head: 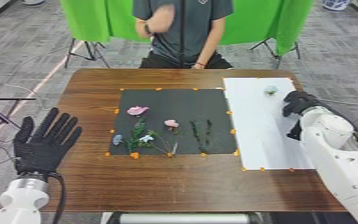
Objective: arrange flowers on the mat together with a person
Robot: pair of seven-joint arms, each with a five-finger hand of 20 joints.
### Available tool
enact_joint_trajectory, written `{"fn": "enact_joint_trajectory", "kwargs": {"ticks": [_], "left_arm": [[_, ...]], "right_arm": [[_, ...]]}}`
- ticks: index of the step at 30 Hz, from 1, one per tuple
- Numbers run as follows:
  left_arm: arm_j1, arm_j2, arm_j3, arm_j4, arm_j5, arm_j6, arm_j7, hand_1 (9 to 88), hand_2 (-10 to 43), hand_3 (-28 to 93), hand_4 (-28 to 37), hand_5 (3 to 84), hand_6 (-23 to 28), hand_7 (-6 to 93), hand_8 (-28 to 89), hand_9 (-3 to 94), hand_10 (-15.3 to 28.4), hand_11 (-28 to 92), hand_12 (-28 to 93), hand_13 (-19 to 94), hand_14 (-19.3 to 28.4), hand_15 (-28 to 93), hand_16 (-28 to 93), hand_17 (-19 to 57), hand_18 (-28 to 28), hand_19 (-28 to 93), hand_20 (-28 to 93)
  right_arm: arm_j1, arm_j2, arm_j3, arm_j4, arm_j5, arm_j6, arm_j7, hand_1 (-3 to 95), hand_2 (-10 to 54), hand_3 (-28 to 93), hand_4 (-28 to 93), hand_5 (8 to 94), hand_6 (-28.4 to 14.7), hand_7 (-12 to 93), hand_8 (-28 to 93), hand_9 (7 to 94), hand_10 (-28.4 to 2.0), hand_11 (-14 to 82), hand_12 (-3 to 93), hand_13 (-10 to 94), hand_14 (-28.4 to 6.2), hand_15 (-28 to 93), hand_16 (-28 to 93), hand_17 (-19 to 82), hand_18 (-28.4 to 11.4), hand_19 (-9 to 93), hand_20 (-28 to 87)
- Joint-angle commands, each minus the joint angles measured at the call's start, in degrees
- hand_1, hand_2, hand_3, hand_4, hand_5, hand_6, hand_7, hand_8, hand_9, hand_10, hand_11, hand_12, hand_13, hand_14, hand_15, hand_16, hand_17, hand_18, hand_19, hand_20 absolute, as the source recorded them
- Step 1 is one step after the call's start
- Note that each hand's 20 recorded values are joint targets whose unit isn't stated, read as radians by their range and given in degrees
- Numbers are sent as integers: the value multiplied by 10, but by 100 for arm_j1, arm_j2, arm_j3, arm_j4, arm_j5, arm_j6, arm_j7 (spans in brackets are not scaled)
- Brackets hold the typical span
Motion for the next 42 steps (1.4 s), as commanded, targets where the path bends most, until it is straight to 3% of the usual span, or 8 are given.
{"fn": "enact_joint_trajectory", "kwargs": {"ticks": [1,3,5,8,15,24,29,42], "left_arm": [[42,-38,15,25,4,-31,-42,243,137,680,-283,405,74,90,-98,364,154,174,70,285,146,221,-56,-51,131,282,112],[42,-46,11,26,10,-41,-64,243,137,681,-283,405,74,90,-99,364,154,174,70,285,147,221,-56,-51,131,281,112],[56,-54,5,22,17,-54,-66,243,137,681,-283,405,74,90,-99,364,155,173,69,285,147,221,-56,-51,131,282,113],[53,-71,9,31,8,-45,-63,244,137,680,-283,406,74,89,-99,365,155,174,70,285,147,223,-56,-51,131,282,113],[18,-74,7,42,15,-53,-97,245,137,680,-283,406,74,90,-98,367,156,174,70,284,148,223,-56,-51,131,282,113],[48,-116,-13,17,4,-4,-104,247,136,677,-283,406,74,90,-99,366,156,174,70,284,148,223,-56,-51,131,282,114],[-66,-90,54,58,7,0,-122,246,136,679,-283,405,74,90,-98,366,156,175,70,284,148,224,-56,-52,131,283,114],[35,-143,66,28,7,3,-174,245,137,680,-283,406,74,91,-99,366,156,178,72,283,149,227,-54,-52,131,284,113]], "right_arm": [[-262,55,-229,-37,-444,719,-28,514,-95,783,-283,489,0,317,-183,449,-125,222,180,429,-86,474,148,271,-153,768,233],[-338,64,-284,-60,-369,966,58,567,-95,721,-283,525,11,382,-173,487,-116,298,209,463,-65,517,270,313,-135,772,311],[-410,70,-301,-93,-417,1120,-1,611,-95,666,-283,534,10,454,-63,523,-103,336,251,496,-44,528,354,347,-125,781,360],[-470,96,-319,-213,-406,1291,-97,628,-95,650,-283,554,19,544,-20,607,-77,262,423,548,-28,539,429,386,-119,794,391],[-729,170,-238,-1275,-277,1962,-502,624,-95,669,-283,568,14,528,-28,634,-77,262,455,574,-26,534,447,416,-111,793,385],[-581,-267,-782,-2174,-64,1481,-1057,614,-95,676,-283,566,12,514,-30,630,-75,251,452,571,-24,519,444,414,-102,784,374],[-591,-587,-1083,-2201,-297,1332,-1118,611,-95,677,-283,562,9,502,-31,626,-76,243,450,568,-25,515,441,411,-101,781,371],[-655,-979,-1638,-2090,-103,730,-1084,614,-95,676,-283,557,6,489,-32,620,-83,234,449,564,-24,513,430,434,-90,767,346]]}}
